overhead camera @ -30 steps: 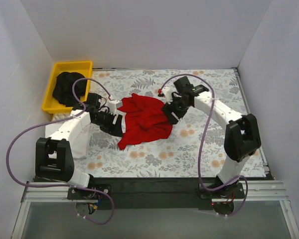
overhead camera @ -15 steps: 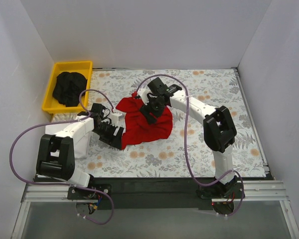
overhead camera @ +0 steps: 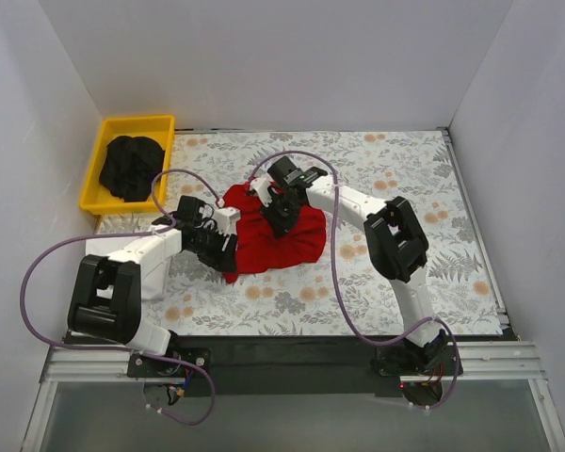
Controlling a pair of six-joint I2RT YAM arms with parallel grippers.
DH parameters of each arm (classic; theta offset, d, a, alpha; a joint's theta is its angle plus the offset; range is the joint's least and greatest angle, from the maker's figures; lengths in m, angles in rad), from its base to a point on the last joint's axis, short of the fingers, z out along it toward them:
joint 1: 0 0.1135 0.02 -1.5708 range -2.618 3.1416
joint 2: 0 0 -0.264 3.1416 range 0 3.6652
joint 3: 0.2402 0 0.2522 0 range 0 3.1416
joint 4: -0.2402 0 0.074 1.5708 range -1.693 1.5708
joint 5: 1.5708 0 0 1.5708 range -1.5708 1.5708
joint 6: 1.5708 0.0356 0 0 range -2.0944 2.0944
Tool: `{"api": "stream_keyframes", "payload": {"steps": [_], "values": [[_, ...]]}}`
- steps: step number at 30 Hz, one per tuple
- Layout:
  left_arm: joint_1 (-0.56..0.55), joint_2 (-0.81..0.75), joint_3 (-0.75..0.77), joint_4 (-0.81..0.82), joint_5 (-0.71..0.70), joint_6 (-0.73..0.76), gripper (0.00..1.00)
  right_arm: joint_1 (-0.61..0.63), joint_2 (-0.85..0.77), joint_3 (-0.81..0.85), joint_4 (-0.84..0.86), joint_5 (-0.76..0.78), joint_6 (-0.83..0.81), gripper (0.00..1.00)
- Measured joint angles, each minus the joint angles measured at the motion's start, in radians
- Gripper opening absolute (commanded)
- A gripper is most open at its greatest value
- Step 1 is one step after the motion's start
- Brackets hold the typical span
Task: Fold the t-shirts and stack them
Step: Flatten the tshirt out
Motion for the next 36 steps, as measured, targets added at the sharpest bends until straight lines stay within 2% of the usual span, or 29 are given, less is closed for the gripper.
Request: {"api": "stream_keyframes", "payload": {"steps": [2,3,4,5,6,10,14,18,22,25,31,32,33,35,36], "values": [[-0.013,0.015,-0.001,0.013,0.0,-0.001,0.34,-0.014,-0.002,0.0,0.001,-0.001,0.003,0.02],[-0.02,0.024,-0.002,0.017,-0.002,-0.003,0.26,-0.023,-0.005,0.0,0.002,-0.004,0.01,0.01],[-0.026,0.032,-0.003,0.019,-0.003,-0.005,0.11,-0.035,-0.013,-0.003,0.002,-0.005,0.014,0.01],[-0.031,0.038,-0.003,0.019,-0.009,-0.013,0.02,-0.048,-0.021,-0.008,0.002,-0.006,0.015,0.01],[-0.033,0.041,-0.003,0.019,-0.014,-0.011,0.0,-0.072,-0.046,-0.023,0.003,-0.011,0.015,0.01],[-0.035,0.043,0.026,-0.011,-0.053,-0.006,0.0,-0.195,-0.197,-0.109,0.0,-0.026,0.009,0.01],[-0.021,0.014,0.102,-0.06,-0.1,0.025,0.0,-0.402,-0.402,-0.193,0.007,-0.017,-0.02,0.01],[-0.003,-0.049,0.162,-0.111,-0.161,0.13,0.0,-0.616,-0.578,-0.344,0.021,0.044,-0.092,0.01],[0.004,-0.135,0.116,-0.145,-0.222,0.234,0.0,-0.774,-0.618,-0.505,0.001,0.072,-0.172,0.01],[-0.001,-0.177,0.062,-0.16,-0.236,0.299,0.0,-0.838,-0.6,-0.592,-0.043,0.055,-0.216,0.01],[0.0,-0.219,-0.004,-0.261,-0.222,0.453,0.0,-0.838,-0.621,-0.709,-0.153,0.006,-0.329,0.02],[0.0,-0.25,-0.02,-0.282,-0.213,0.481,0.02,-0.839,-0.634,-0.733,-0.172,0.006,-0.352,0.06],[0.0,-0.285,-0.032,-0.307,-0.204,0.51,0.05,-0.839,-0.647,-0.752,-0.193,0.007,-0.373,0.21],[0.0,-0.343,-0.037,-0.351,-0.19,0.557,0.18,-0.839,-0.671,-0.763,-0.243,0.016,-0.413,0.36],[0.0,-0.371,-0.036,-0.377,-0.187,0.579,0.21,-0.842,-0.682,-0.762,-0.262,0.019,-0.438,0.45]]}}
